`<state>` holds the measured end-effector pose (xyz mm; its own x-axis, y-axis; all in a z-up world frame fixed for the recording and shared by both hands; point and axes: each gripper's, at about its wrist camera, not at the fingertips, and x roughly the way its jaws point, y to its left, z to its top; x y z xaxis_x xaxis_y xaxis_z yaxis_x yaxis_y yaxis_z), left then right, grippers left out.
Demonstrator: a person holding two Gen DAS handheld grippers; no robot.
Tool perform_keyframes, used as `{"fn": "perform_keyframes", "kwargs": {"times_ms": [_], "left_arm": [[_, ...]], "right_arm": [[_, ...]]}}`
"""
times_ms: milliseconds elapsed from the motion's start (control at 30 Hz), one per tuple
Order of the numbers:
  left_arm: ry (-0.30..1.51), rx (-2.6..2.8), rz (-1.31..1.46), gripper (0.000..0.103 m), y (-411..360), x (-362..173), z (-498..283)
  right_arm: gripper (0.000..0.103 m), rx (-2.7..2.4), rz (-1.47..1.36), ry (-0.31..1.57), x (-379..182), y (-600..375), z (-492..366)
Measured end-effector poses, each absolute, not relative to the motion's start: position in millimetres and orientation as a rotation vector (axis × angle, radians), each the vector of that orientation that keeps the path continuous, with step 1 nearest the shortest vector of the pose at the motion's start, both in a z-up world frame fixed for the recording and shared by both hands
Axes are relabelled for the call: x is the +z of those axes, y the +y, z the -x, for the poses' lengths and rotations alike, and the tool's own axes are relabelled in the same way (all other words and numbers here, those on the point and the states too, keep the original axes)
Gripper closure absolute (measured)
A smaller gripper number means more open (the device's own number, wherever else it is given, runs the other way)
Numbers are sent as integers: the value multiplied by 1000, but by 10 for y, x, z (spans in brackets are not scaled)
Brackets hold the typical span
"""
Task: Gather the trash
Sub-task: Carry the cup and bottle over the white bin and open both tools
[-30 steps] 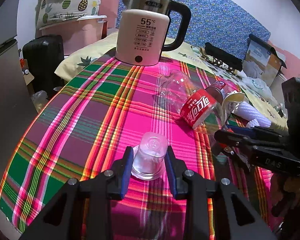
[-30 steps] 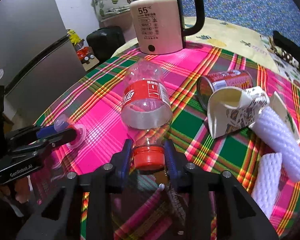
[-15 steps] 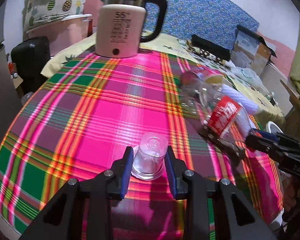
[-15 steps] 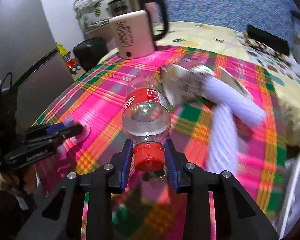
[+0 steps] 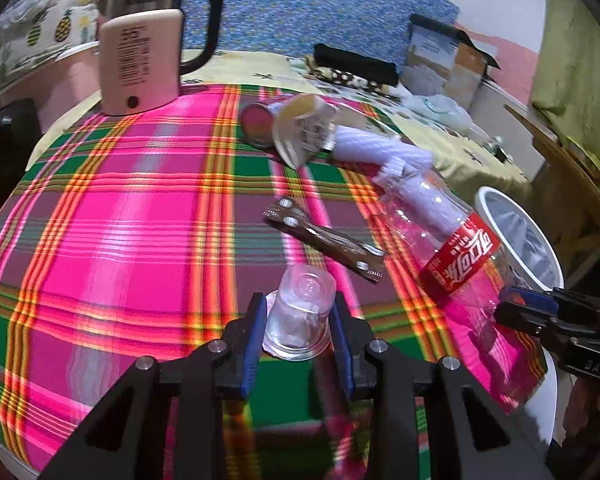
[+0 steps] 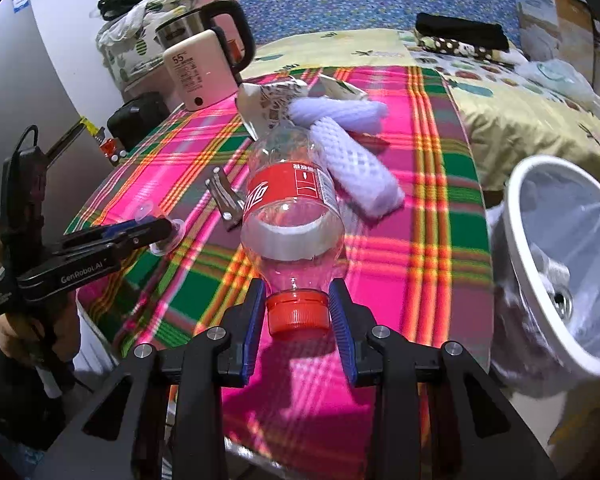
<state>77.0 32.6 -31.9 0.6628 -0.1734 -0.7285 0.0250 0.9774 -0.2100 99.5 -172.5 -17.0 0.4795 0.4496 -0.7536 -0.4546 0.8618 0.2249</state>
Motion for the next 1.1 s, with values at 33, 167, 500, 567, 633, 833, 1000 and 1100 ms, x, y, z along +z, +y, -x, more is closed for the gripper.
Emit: {"fn": "perform_keyframes", "kwargs": {"times_ms": [33, 167, 500, 567, 633, 833, 1000, 1100], "left_arm": [[842, -118, 183, 70, 296, -317, -770], [844, -120, 172, 70, 240, -306, -780], [841, -115, 177, 69, 231, -322, -762], [842, -109, 177, 66, 218, -330, -744], [847, -107, 178, 64, 223, -353, -726], [845, -107, 178, 63, 240, -389, -696], [841, -107, 179, 63, 252, -390, -693], [840, -107, 179, 63, 254, -390, -695]], "right_arm": [[69, 549, 0, 915, -175, -1733, -999], [62, 519, -1, 897, -159, -1809, -996], [34, 551, 11, 838, -92, -1716, -1153], [34, 565, 31, 838, -105, -1658, -1198], [34, 564, 58, 839, -127, -1596, -1242], [34, 562, 75, 853, -173, -1560, -1330], [34, 579, 77, 857, -176, -1569, -1372], [34, 584, 84, 856, -168, -1576, -1398]]}}
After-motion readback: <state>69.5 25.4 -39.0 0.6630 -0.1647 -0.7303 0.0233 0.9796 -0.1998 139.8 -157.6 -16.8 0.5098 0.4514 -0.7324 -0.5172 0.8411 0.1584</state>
